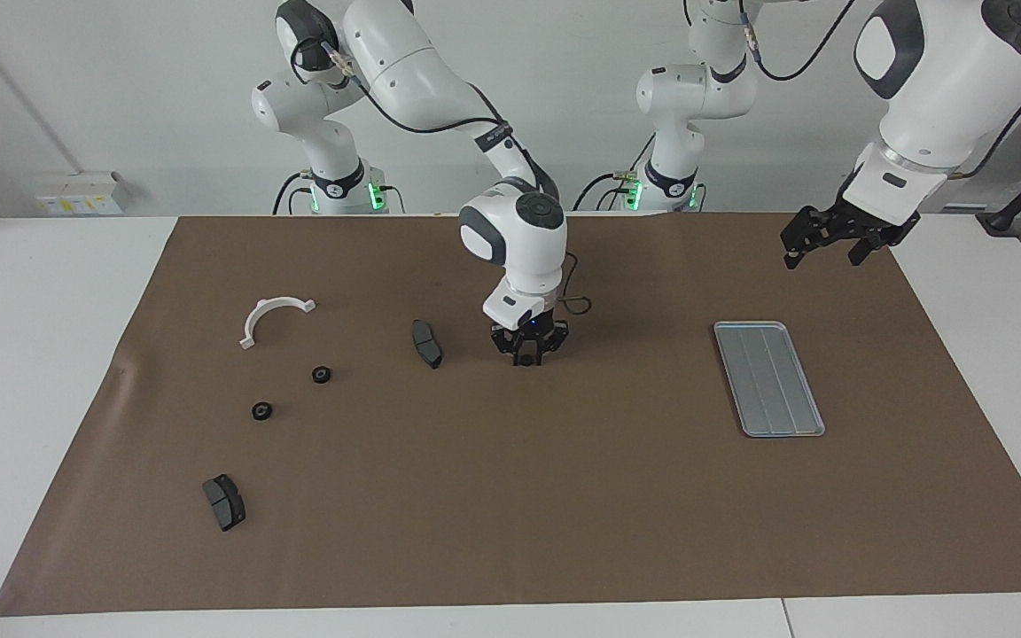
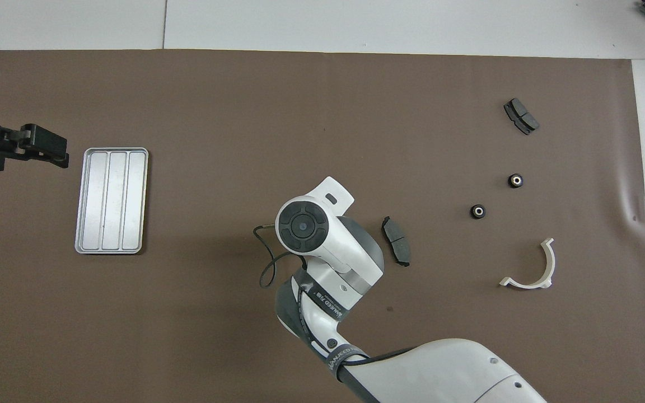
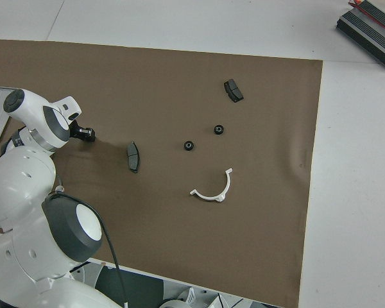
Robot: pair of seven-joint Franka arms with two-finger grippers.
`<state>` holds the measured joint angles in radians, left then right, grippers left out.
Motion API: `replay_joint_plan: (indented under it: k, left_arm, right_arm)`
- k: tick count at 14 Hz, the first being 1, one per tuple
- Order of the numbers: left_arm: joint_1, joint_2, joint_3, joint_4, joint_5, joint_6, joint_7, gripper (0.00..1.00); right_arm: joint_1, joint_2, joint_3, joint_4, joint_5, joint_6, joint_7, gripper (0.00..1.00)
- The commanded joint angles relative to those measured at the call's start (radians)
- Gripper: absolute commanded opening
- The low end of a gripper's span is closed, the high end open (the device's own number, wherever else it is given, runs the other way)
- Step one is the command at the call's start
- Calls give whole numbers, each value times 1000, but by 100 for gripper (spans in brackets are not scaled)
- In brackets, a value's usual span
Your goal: Place bearing gear from tray to pile
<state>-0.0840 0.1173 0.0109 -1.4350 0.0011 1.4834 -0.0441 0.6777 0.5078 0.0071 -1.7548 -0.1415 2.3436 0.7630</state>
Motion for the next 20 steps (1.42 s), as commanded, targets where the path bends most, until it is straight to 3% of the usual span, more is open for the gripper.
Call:
replay_joint_plan:
  k: [1,7,9,12,18,20]
  left_arm:
    - [-3,4,-2,19,-3,-15,15,100]
    - [6,-34,0,-59,-12,86,15,100]
    - [10,-44,1,-81,-12,94,16,100]
    - [13,-45,12,-81,-13,95,7,100]
    - [12,-45,12,-71,-6,101,13,100]
    - [13,-48,12,-74,-6,97,13,100]
  right_arm:
    - [-7,-14,13,-31,-1,14,10,0]
    - [-12,-20,13,-2,16,-21,10,0]
    - [-50,-78,10,1,19,-53,4,0]
    - [-185,-155,11,-2,17,-105,-97,0]
    - [-502,-123,13,0,32,-23,-381,0]
    - [-568,-95,13,0,132,34,-473,0]
